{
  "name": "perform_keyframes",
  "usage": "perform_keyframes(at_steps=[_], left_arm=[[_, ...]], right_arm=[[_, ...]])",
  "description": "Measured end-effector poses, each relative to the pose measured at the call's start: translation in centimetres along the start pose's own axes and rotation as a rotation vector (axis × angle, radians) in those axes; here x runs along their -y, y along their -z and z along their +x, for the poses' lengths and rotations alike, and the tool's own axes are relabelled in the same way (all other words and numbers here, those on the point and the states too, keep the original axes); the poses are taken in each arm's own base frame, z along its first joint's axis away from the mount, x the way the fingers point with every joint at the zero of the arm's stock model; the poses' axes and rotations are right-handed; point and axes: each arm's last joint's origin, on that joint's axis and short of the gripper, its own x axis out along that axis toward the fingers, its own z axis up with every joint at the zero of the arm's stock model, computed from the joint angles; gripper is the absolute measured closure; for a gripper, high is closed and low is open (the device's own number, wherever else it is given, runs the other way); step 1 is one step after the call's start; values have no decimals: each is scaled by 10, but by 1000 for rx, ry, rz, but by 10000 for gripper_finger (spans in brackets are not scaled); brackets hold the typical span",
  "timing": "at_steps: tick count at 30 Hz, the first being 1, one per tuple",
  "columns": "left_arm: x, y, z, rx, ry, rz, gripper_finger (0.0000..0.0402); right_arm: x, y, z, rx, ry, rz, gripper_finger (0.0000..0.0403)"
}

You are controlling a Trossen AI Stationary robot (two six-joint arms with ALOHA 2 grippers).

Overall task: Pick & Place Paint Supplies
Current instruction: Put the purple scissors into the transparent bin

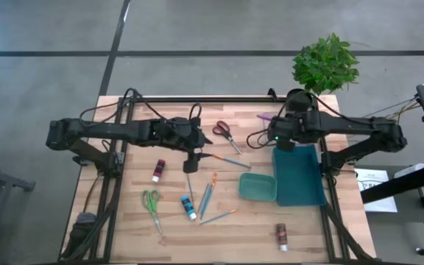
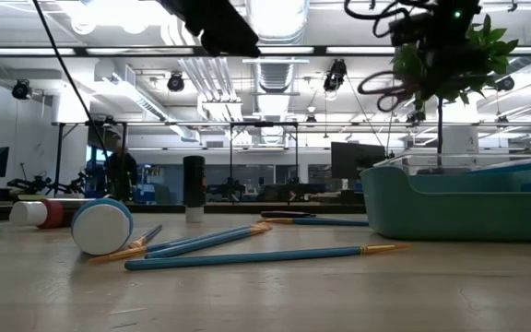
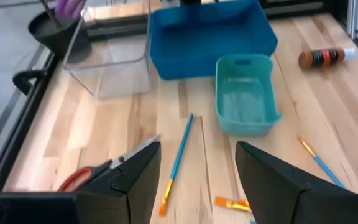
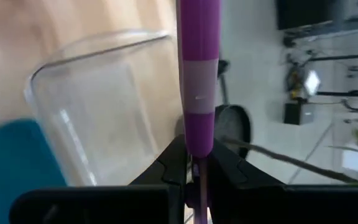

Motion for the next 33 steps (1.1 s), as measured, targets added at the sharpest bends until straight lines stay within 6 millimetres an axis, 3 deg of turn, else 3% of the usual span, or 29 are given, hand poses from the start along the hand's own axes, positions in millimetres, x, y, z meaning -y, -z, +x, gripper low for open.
perform_keyframes(at_steps=[13, 21, 33], left_arm=[[2, 2, -1, -17, 56, 40, 187], [4, -2, -25, 41, 88, 94, 187], [10, 32, -58, 214, 71, 114, 187]], right_arm=[[2, 12, 25, -111, -114, -177, 378], [5, 16, 57, -199, -165, -181, 378], [4, 26, 81, -249, -173, -176, 378]])
